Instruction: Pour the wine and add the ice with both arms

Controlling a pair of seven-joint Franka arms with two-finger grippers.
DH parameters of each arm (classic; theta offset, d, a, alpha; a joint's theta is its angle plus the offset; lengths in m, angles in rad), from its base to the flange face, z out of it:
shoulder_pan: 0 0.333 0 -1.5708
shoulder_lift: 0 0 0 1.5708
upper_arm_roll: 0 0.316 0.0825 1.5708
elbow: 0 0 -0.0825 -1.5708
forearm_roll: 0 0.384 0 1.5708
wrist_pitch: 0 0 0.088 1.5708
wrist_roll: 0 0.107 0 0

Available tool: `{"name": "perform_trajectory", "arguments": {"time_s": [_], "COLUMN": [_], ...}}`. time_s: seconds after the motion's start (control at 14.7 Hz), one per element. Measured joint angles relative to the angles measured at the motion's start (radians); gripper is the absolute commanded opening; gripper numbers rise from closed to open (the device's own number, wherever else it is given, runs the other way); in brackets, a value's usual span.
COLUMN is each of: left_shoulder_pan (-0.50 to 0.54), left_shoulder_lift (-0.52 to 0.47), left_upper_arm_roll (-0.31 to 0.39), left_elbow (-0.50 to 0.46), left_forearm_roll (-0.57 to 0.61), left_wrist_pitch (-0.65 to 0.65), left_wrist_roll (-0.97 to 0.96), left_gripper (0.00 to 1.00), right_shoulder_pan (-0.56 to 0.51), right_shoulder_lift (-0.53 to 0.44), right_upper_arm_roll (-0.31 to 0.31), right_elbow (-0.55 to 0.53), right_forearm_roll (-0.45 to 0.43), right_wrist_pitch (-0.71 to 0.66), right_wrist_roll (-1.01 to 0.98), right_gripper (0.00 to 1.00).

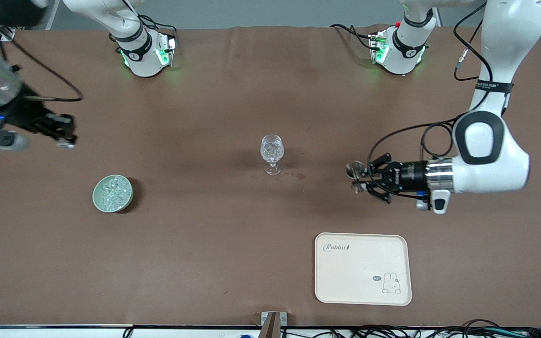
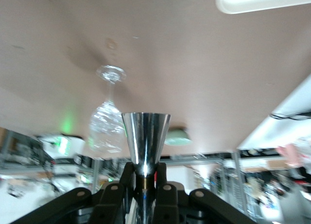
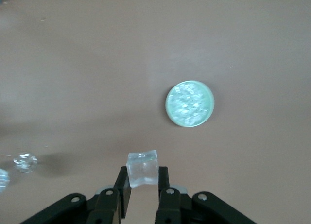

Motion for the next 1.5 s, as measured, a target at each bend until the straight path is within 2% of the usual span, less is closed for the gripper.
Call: {"name": "perform_trajectory", "arguments": {"time_s": [0.34, 0.48, 0.61, 0.89, 1.23, 1.5], "left_shoulder_pan": [0.001, 0.001, -0.002, -0.027, -0.036, -0.036], "left_shoulder_lift": [0.241, 0.318, 0.375, 0.479, 0.578, 0.609], "left_upper_arm_roll": [0.045, 0.057, 0.058, 0.043, -0.019, -0.034], "left_elbow": [0.269, 0.343, 0.394, 0.461, 0.513, 0.517], "left_forearm_roll": [-0.050, -0.081, -0.117, -0.146, -0.147, -0.170], "left_wrist_pitch": [-0.002, 0.019, 0.096, 0.282, 0.467, 0.514], "left_wrist_roll": [-0.107, -0.108, -0.111, -0.117, -0.116, -0.094], "left_gripper": [0.01, 0.01, 0.01, 0.01, 0.03, 0.04], "right_shoulder_pan": [0.331, 0.424, 0.489, 0.553, 0.595, 0.604], "right_shoulder_lift": [0.055, 0.113, 0.172, 0.283, 0.448, 0.472], "right_upper_arm_roll": [0.007, 0.006, 0.005, 0.004, 0.001, 0.000], "right_elbow": [0.008, 0.022, 0.034, 0.061, 0.137, 0.150], "right_forearm_roll": [0.034, 0.041, 0.042, 0.045, 0.045, 0.045], "right_wrist_pitch": [0.018, 0.065, 0.126, 0.233, 0.317, 0.318], "right_wrist_roll": [0.410, 0.537, 0.627, 0.707, 0.742, 0.742], "right_gripper": [0.01, 0.01, 0.01, 0.01, 0.01, 0.01]}}
